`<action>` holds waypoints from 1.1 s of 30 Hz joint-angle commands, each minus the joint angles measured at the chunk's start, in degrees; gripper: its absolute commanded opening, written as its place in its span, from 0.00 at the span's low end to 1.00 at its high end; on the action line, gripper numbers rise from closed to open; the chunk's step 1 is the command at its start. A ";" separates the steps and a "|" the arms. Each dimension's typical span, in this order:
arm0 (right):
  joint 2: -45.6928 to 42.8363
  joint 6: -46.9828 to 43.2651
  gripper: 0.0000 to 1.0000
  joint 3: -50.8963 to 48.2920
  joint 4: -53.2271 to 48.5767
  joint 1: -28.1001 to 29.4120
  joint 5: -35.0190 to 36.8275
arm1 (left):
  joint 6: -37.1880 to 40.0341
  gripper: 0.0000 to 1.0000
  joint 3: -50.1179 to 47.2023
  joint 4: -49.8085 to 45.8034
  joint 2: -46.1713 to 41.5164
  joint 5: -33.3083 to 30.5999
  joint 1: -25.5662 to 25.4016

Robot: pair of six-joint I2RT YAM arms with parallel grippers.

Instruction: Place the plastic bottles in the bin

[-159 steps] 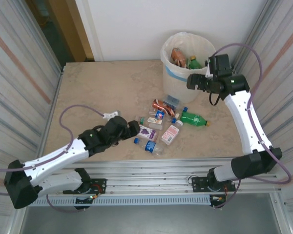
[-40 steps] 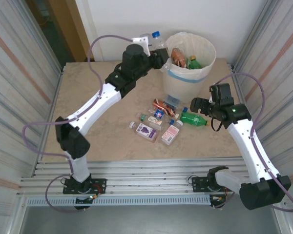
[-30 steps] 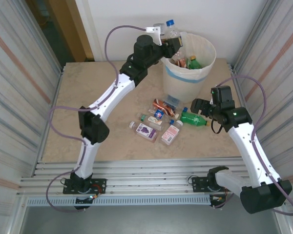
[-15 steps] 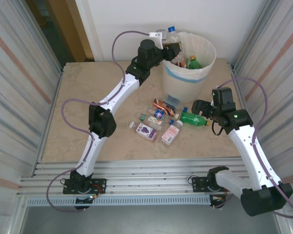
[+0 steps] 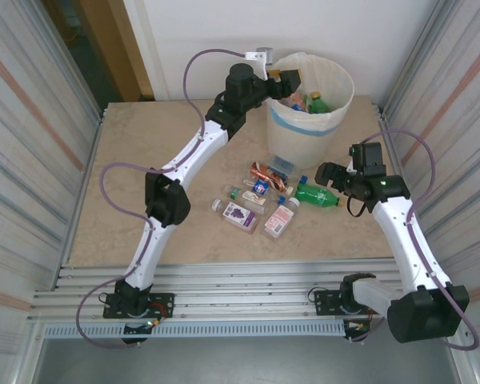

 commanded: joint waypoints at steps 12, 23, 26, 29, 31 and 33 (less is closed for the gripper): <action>7.96 -0.52 0.98 -0.60 3.78 -2.89 -8.09 | 8.32 0.99 -11.21 -5.24 -17.49 0.07 -1.19; 14.11 -2.07 0.98 -0.13 6.25 -5.46 -11.02 | 16.02 0.99 -38.65 -8.14 -38.72 -10.21 -7.29; 15.34 -2.38 0.98 0.02 6.74 -5.98 -11.44 | 17.79 0.99 -48.88 -6.16 -45.50 -14.30 -9.78; 16.59 -2.44 0.98 0.00 7.41 -6.44 -12.12 | 17.75 0.99 -60.22 -2.68 -52.72 -18.21 -11.58; 17.63 -2.43 0.98 0.00 7.82 -6.59 -12.54 | 16.44 0.99 -67.15 -1.88 -57.35 -19.98 -11.99; 18.46 -2.52 0.98 -0.01 8.20 -6.57 -12.90 | 14.50 0.99 -72.61 -2.34 -61.34 -21.69 -12.10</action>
